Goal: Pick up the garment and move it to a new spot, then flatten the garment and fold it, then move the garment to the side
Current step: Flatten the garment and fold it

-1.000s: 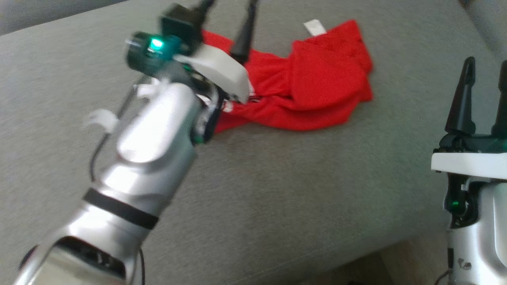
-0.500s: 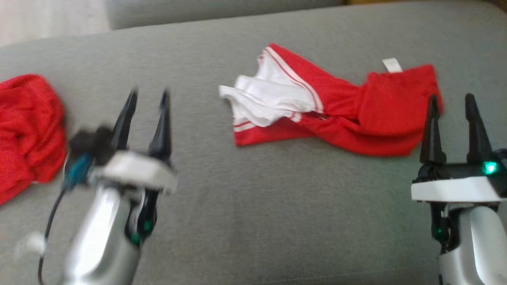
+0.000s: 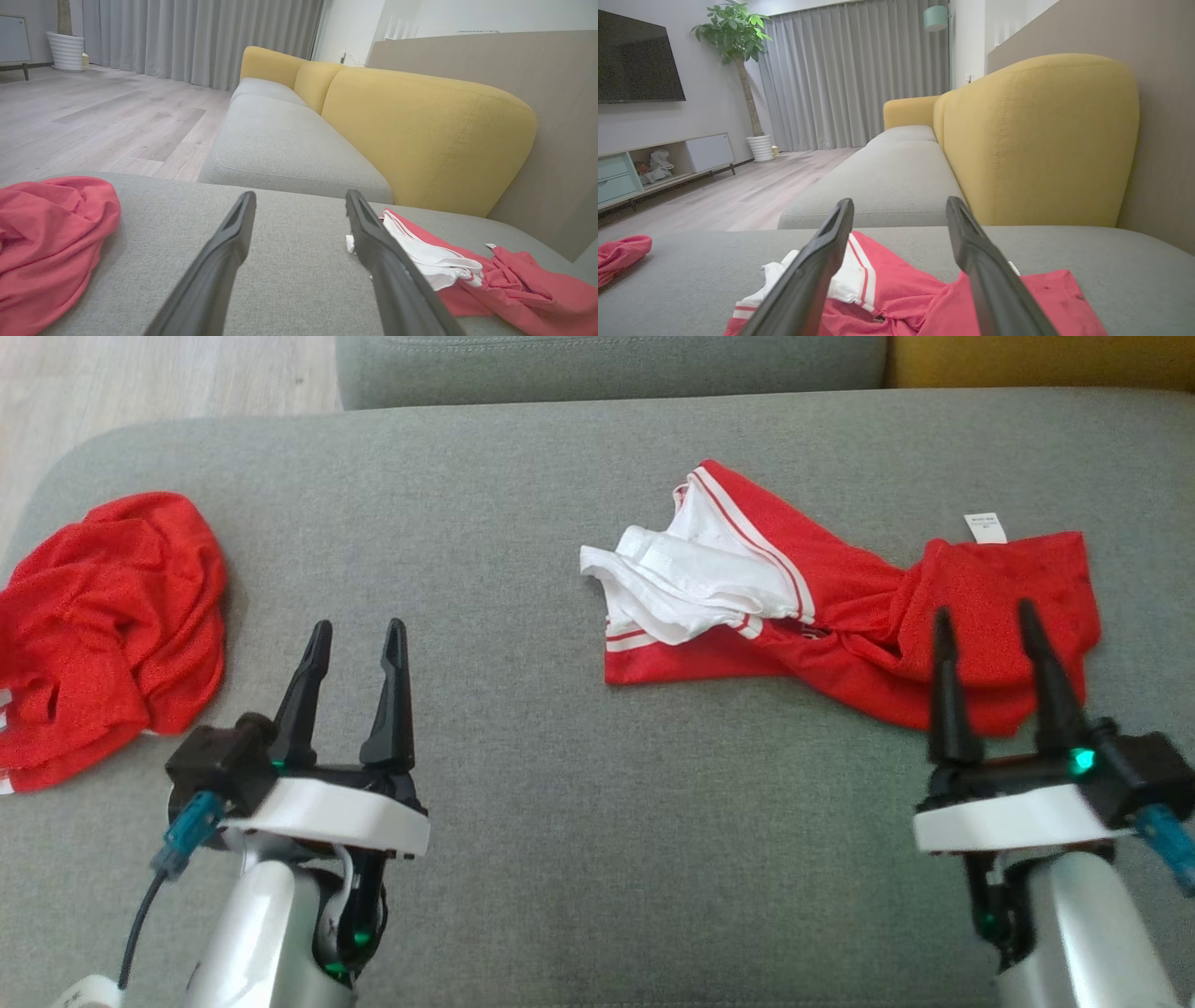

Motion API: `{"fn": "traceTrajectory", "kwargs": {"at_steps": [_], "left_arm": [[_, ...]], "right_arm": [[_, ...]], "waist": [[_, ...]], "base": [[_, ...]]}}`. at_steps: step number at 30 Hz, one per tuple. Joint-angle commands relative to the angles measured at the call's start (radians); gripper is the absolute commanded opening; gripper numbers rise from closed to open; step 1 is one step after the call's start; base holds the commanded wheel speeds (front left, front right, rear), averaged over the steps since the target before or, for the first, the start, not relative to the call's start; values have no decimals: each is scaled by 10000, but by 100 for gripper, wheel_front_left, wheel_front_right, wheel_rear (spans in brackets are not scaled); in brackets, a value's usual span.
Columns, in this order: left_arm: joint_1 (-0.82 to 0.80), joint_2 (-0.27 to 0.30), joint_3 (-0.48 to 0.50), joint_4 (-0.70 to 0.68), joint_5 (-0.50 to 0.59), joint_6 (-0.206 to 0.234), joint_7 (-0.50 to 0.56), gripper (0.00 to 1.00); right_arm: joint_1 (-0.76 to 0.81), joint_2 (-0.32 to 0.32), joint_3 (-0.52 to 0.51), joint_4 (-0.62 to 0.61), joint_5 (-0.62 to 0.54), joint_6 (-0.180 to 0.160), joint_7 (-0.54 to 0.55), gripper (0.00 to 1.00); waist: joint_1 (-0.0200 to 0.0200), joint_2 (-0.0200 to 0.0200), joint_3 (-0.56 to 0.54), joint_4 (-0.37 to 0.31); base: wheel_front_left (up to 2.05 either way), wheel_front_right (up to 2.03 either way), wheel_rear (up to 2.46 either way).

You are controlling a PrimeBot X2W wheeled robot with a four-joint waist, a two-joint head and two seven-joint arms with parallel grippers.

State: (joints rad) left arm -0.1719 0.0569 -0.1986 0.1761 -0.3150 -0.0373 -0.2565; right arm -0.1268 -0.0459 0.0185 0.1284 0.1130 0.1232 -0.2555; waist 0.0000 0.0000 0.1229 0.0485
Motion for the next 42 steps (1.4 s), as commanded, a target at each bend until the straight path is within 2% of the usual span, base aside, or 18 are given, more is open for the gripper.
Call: {"fn": "traceTrajectory", "kwargs": {"at_steps": [1, 6, 12, 21, 30, 32, 42], "left_arm": [[-314, 49, 428, -334, 143, -75, -52, 100], [-373, -39, 379, -243, 224, -238, -53, 100], [-495, -61, 102, -183, 55, -218, -53, 100], [-788, -64, -350, -120, -413, 34, -53, 100], [-983, -65, -643, -137, -731, 229, -53, 100], [-1028, -65, -658, -150, -766, 257, -53, 100], [-1005, -66, -648, -87, -835, 372, -53, 100]], "right_arm": [[-78, -43, 421, -245, -75, 75, -62, 100], [-376, -43, 733, 28, -190, 75, 123, 100], [-1070, -202, 754, 635, -76, 75, 717, 100], [-2397, -1224, 1438, 2012, 876, 75, 2295, 100], [-3119, -2044, 2143, 2705, 1882, 75, 3398, 100], [-3214, -2112, 2209, 2788, 2065, 75, 3560, 0], [-3662, -2246, 1960, 2193, 2333, 75, 3586, 0]], "waist": [[0, 0, 37, 41], [0, 0, 271, 335], [0, 0, 655, 793], [0, 0, 1273, 1610], [0, 0, 1566, 1993], [0, 0, 1610, 2029], [0, 0, 1447, 1947]], "base": [[0, 0, 0], [0, 0, 0], [0, 0, 0], [0, 0, 0], [0, 0, 0], [0, 0, 0], [0, 0, 0]]}}
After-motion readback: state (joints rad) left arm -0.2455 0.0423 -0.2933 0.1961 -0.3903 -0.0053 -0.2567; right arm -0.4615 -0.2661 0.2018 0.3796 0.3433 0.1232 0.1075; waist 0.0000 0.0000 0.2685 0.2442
